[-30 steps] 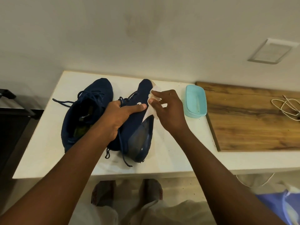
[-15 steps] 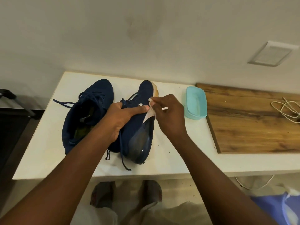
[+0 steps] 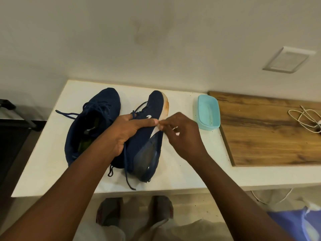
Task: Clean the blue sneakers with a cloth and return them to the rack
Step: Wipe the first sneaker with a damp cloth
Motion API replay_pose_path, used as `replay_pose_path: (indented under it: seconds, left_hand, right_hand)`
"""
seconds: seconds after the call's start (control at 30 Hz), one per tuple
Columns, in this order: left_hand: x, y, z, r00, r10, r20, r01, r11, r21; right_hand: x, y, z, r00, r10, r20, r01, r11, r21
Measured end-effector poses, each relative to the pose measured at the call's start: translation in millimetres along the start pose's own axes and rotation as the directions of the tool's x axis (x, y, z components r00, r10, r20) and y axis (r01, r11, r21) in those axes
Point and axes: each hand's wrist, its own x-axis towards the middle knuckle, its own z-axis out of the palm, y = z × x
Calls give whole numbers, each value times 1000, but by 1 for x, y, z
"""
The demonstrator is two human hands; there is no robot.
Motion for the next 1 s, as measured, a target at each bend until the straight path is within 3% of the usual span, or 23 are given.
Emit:
replay_pose_path:
  seconds: [0.07,0.2,0.27,0.4,0.43,0.5,0.53,0.6,0.9,1.0]
  left_hand:
    - [0,0,-1,999,-22,29,21,1000,19]
    - [-6,0,2,991,-83,105,78,996,53]
    - [-10,1,2,989,-100,106,92,993,79]
    - [-14,3,-5,998,-51,37,44,985,166]
    - [-14,4,-5,1000,29,-9,-25,952,306]
    - [-18,2,1,968,241,-70,-134,732,668]
    - [-23,-1,6,941,330,-73,-155,612,775]
    - [-32,-4,12,901,428,-65,-171,489,855]
    - [-40,8,-1,865,496,-77,-112,339,934]
    - [-40,10,-4,802,596,-45,-217,360,907]
  right_hand:
    - [-9,4,-6,997,-52,62,55,997,-46]
    - [14,6,-14,979,135,-155,-133,991,21]
    - [20,4,-12,964,179,-197,-172,984,52]
    - [-2,-3,-6,996,49,-77,-46,998,43]
    - [-6,-3,-5,999,30,-39,-29,999,19]
    - [-8,-1,-6,999,19,-34,-19,1000,-24]
    - [-8,0,-7,998,26,-49,-27,999,-20]
    - [-8,2,-9,996,71,-59,-71,997,12]
    - [-7,3,-8,992,119,-40,-115,990,78]
    - [-7,4,-7,993,110,-45,-105,988,113]
